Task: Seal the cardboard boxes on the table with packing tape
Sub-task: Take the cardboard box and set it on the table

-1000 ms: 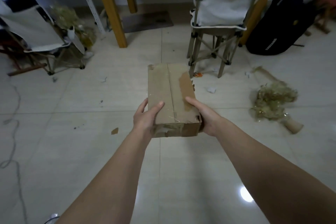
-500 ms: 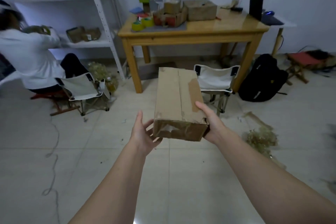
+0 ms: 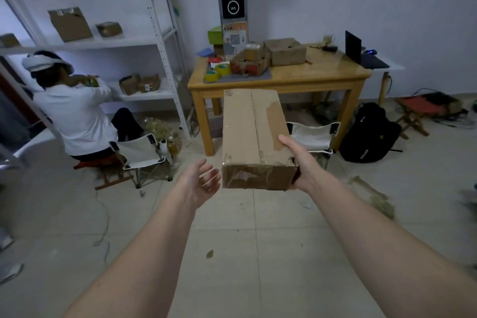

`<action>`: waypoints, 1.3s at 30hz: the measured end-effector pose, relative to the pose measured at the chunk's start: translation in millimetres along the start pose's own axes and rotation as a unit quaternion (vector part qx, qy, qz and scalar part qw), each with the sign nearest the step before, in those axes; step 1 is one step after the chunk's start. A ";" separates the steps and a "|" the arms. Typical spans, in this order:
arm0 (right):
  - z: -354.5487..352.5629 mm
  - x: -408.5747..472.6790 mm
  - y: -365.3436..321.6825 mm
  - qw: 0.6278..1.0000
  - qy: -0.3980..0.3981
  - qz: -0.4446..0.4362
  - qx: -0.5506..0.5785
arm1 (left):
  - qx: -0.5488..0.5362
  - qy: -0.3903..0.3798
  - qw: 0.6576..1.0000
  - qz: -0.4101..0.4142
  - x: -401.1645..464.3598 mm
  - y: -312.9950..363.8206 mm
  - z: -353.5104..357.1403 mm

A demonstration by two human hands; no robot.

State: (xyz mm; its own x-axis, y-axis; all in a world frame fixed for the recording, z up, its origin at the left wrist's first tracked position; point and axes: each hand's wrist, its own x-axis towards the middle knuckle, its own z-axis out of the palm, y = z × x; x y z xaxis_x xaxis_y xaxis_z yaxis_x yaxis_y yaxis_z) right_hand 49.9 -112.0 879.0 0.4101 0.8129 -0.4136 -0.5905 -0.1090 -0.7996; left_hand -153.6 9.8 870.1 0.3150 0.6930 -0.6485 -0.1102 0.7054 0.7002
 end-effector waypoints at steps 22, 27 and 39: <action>46.3 125.8 -50.2 0.999 0.014 -0.031 -0.020 | 0.087 -0.048 0.995 0.031 93.6 123.9 45.9; 31.6 185.2 -105.9 0.999 0.017 -0.028 -0.035 | 0.101 -0.063 0.992 0.040 137.8 157.0 112.7; 0.6 309.9 -194.3 0.998 0.036 -0.056 -0.019 | 0.078 -0.061 0.995 0.033 240.4 208.2 217.5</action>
State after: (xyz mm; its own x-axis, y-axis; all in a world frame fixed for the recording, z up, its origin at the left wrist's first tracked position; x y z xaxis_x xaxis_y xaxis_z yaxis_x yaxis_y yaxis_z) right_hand 291.2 161.5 906.5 0.5217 0.7783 -0.3495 -0.5113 -0.0427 -0.8583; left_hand 104.1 290.8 924.9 0.4254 0.7071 -0.5649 0.0099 0.6205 0.7842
